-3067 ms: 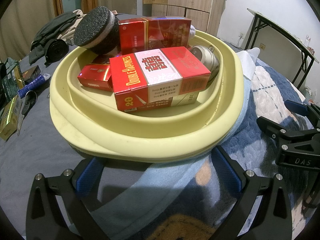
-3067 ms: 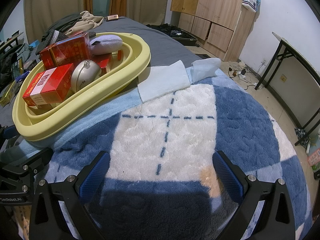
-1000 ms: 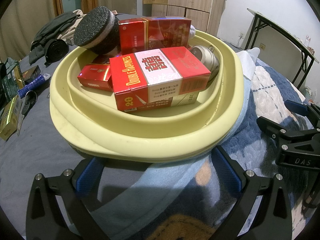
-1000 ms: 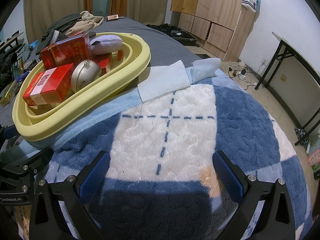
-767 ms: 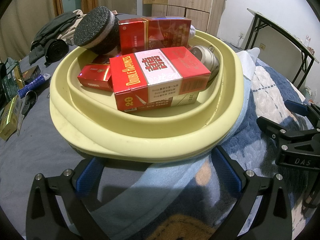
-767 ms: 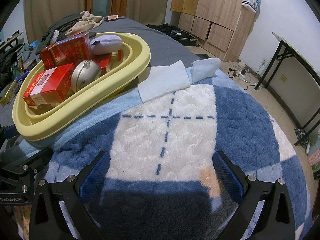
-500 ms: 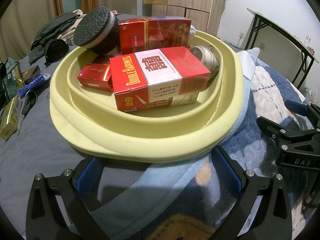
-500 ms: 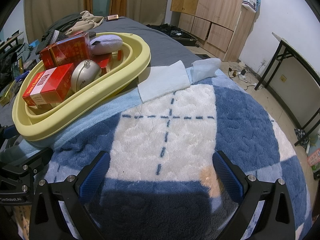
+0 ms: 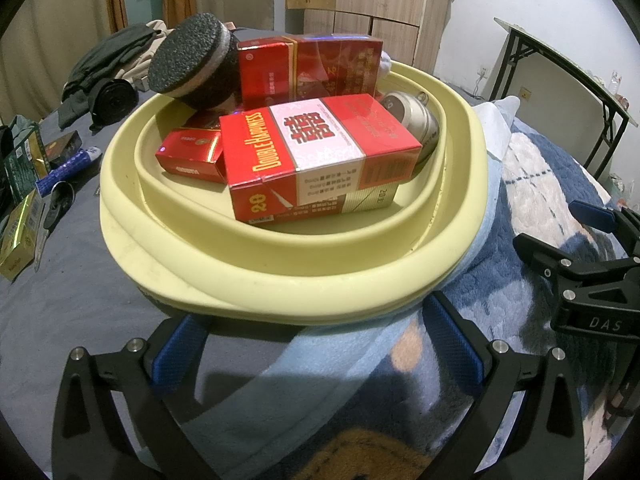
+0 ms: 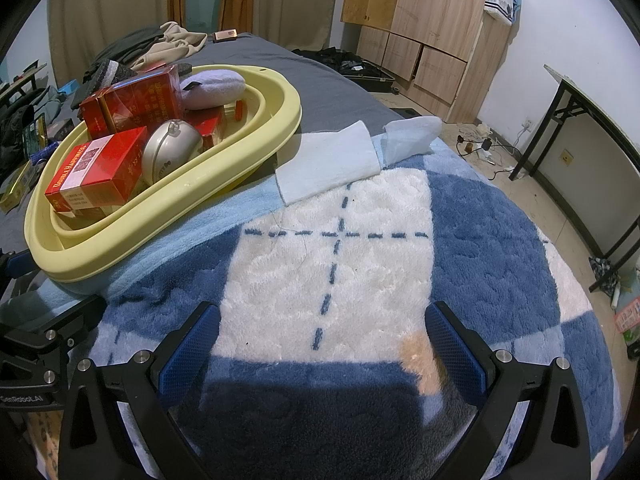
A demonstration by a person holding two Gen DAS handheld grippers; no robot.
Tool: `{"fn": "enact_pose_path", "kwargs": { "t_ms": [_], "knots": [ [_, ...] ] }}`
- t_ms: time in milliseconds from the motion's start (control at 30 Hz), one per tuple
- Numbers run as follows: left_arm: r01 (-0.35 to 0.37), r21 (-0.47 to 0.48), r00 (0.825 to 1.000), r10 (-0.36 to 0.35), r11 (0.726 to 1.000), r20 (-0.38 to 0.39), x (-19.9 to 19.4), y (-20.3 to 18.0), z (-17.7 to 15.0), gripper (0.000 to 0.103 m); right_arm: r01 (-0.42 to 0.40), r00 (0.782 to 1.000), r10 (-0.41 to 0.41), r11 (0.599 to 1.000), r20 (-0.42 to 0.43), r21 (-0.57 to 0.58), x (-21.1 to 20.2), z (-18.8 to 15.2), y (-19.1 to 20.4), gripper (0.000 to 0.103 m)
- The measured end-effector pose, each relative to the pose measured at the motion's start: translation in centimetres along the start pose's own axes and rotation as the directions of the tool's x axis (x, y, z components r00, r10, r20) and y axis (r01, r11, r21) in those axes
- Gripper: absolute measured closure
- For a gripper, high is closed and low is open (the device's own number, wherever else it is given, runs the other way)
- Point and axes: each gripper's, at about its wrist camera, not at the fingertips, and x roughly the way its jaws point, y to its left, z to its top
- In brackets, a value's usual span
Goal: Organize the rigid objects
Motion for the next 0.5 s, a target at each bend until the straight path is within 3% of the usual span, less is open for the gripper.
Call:
{"fn": "enact_pose_path", "kwargs": {
  "t_ms": [500],
  "knots": [
    [0.001,-0.001,1.000,-0.001,1.000,0.003,-0.05,-0.01,-0.15,0.000,0.000,1.000,0.000,1.000,0.000,0.000,-0.01,0.00,-0.04,0.000]
  ]
}}
